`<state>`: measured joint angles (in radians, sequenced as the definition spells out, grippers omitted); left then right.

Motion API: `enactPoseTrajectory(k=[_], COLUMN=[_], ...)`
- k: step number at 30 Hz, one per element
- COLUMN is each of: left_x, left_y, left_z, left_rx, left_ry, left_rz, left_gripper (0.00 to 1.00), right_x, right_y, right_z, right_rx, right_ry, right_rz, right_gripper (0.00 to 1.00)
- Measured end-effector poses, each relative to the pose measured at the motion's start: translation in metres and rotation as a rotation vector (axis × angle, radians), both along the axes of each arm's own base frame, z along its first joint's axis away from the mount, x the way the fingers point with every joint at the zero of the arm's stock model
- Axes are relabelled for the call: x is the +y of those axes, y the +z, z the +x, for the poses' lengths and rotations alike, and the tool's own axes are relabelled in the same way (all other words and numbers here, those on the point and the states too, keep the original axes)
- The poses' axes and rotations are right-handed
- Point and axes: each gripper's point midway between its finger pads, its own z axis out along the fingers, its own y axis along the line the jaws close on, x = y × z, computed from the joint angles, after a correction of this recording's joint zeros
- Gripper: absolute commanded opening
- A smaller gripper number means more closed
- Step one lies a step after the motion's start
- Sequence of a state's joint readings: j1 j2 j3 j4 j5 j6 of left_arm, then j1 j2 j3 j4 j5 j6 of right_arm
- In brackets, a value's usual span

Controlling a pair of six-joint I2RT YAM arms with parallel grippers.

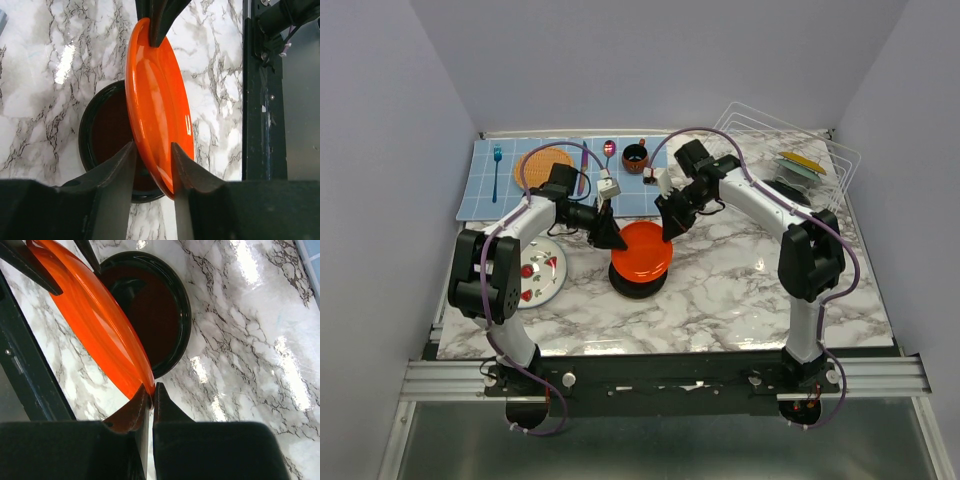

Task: Unload the plates from the dish rack
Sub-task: Place the plate at the center of the board.

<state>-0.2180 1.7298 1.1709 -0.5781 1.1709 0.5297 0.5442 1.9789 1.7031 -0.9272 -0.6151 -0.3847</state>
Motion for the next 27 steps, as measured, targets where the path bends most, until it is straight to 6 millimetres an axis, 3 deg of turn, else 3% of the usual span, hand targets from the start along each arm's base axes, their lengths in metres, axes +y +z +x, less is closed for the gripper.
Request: enactPoseTrajectory(k=[9, 16, 23, 27], left_x=[0.005, 0.007, 0.005, 0.003], left_y=[-0.010, -0.015, -0.016, -0.015], left_z=[0.010, 0.015, 0.013, 0.014], left_rx=[-0.005, -0.018, -0.014, -0.015], left_ry=[0.054, 0.074, 0.065, 0.058], left_rz=[0.074, 0.110, 0.111, 0.113], left_gripper=[0.01, 0.00, 0.00, 0.00], right_x=[0.000, 0.002, -0.001, -0.002], right_y=[0.000, -0.001, -0.001, 0.001], right_z=[-0.006, -0.011, -0.014, -0.015], right_rx=[0.012, 0.028, 0.028, 0.013], right_ry=[0.003, -0.013, -0.022, -0.023], right_rz=[-0.011, -0.018, -0.023, -0.019], right_gripper=[0.01, 0.02, 0.20, 0.25])
